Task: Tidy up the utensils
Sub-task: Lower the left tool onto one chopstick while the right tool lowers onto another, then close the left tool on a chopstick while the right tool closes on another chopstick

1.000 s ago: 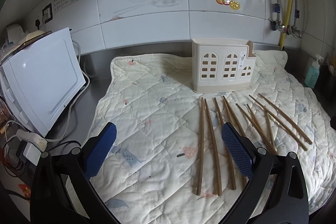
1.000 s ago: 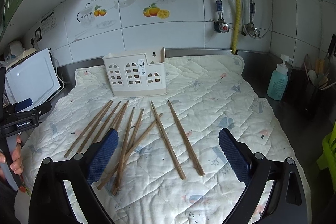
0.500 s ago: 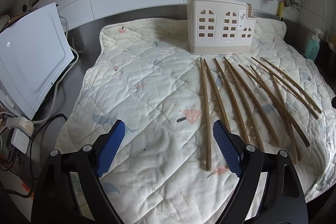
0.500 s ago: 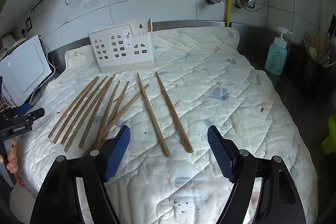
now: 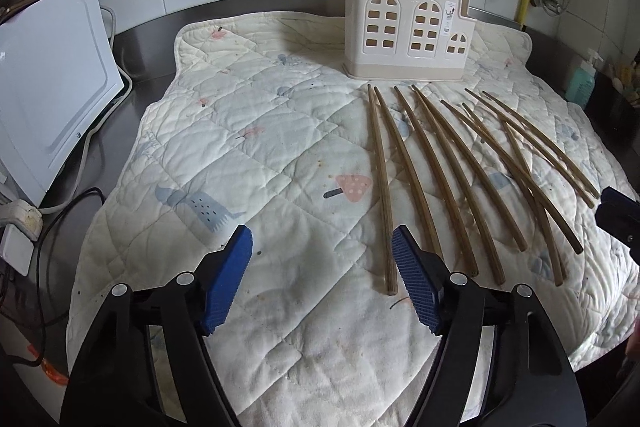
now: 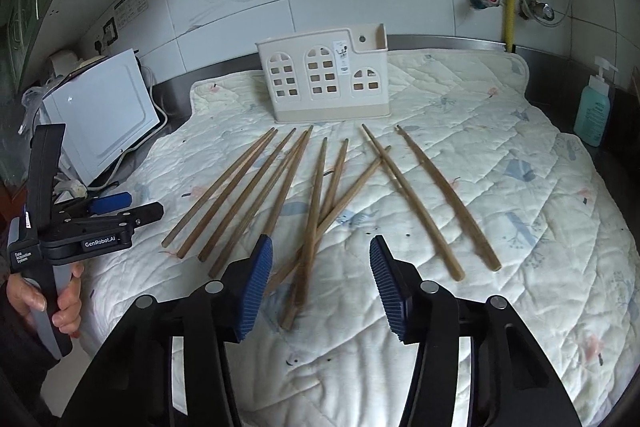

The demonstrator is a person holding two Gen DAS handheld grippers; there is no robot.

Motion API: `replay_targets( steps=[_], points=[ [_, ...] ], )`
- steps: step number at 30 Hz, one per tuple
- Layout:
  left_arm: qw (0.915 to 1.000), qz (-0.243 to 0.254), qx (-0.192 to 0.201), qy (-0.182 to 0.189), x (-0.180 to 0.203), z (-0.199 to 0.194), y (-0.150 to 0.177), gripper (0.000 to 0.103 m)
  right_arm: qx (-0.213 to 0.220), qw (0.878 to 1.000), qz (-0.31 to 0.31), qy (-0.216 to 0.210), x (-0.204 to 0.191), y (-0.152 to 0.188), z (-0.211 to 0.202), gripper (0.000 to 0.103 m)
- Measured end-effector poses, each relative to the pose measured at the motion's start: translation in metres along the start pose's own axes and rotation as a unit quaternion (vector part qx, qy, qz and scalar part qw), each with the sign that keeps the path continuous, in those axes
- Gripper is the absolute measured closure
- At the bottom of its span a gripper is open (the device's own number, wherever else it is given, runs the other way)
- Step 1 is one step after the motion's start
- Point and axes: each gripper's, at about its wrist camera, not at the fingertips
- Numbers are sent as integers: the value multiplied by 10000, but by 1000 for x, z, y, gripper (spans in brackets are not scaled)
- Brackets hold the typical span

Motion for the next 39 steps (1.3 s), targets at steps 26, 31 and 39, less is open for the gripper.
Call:
replay_targets(
  steps=[26, 31, 39],
  points=[
    [9963, 169, -142, 835, 14, 14, 3, 71, -191, 9997, 150, 96, -3, 11, 31, 95],
    [9953, 241, -180, 915, 23, 23, 1, 78, -128, 9998, 135, 118, -2, 7, 26, 95],
    [9958, 326, -260, 818, 28, 33, 4, 91, -13, 9998, 128, 120, 2, 3, 20, 95]
  ],
)
Point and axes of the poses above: each gripper's, at about its wrist camera, not at the fingertips, and z roughly the way its jaws point, x to its right, y to its underside
